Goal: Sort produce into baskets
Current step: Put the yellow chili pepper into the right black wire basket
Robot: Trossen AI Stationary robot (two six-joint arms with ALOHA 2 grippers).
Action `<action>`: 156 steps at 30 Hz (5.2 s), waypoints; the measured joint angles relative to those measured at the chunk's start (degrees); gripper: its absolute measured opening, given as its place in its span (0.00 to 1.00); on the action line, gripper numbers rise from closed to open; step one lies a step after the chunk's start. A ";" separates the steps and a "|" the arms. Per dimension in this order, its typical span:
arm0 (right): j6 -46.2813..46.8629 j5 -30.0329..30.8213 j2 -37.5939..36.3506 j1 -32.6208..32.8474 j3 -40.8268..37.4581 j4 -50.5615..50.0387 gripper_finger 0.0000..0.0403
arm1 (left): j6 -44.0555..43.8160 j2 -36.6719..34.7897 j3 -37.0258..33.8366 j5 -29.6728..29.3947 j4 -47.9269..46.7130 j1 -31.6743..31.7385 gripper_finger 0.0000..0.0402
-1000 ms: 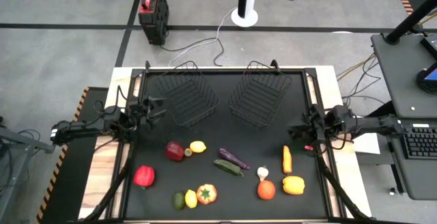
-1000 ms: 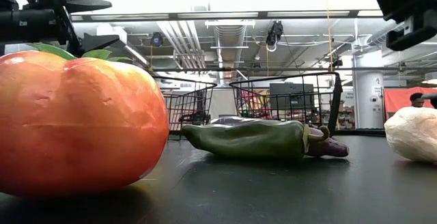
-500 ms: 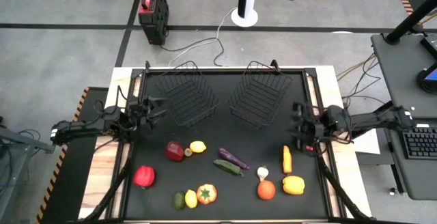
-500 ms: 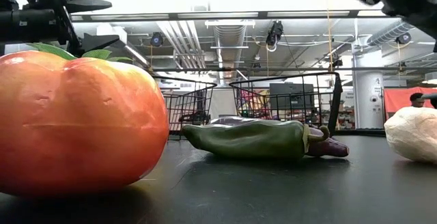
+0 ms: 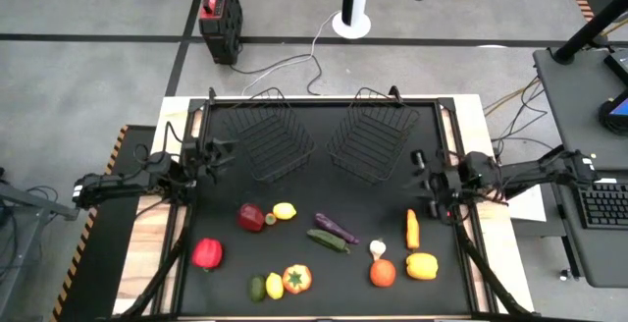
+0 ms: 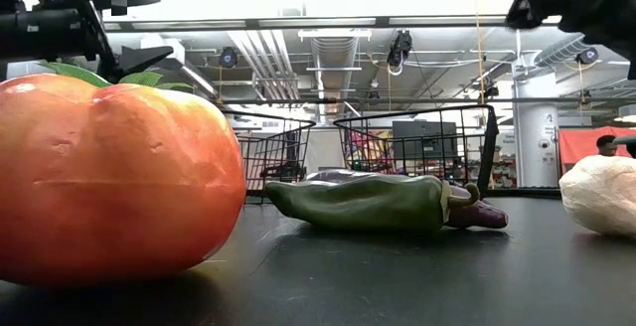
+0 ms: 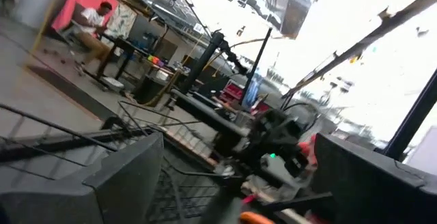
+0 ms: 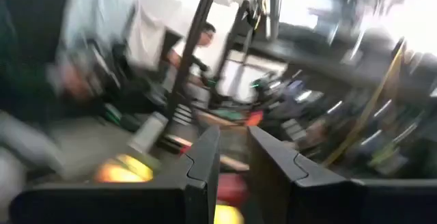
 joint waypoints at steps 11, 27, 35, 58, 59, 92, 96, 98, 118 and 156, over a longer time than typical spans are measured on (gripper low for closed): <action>20.50 12.44 3.32 -0.02 14.47 -21.69 0.17 | 0.72 -0.05 -0.02 0.00 2.21 0.00 0.90; 39.49 12.00 16.52 2.42 44.35 -70.26 0.17 | -2.14 5.33 -0.01 6.08 9.42 -1.66 0.90; 48.86 11.94 22.38 5.14 51.90 -81.40 0.17 | 2.03 17.49 9.18 6.10 6.95 -5.95 0.90; 64.10 3.21 33.17 12.87 57.46 -99.75 0.17 | 8.14 49.85 42.74 -10.15 -37.64 -14.88 0.90; 64.23 2.28 33.52 12.87 57.46 -99.83 0.17 | 8.29 50.45 43.36 -10.94 -38.46 -15.39 0.90; 65.84 8.52 39.77 17.22 56.83 -108.97 0.17 | 3.75 56.39 48.54 -16.46 -44.47 -21.05 0.90; 70.17 12.29 40.15 17.15 56.83 -109.29 0.17 | 2.19 57.39 48.52 -16.46 -44.23 -21.00 0.90; 73.79 12.43 40.19 17.26 56.83 -109.35 0.17 | 0.94 58.06 48.52 -16.46 -43.88 -21.00 0.90; 88.22 12.06 40.17 20.90 46.67 -107.90 0.50 | -0.06 59.12 48.46 -16.39 -42.20 -21.00 0.90; 92.26 15.03 40.17 20.90 33.07 -88.90 0.19 | -1.00 62.79 48.39 -16.70 -42.24 -21.00 0.90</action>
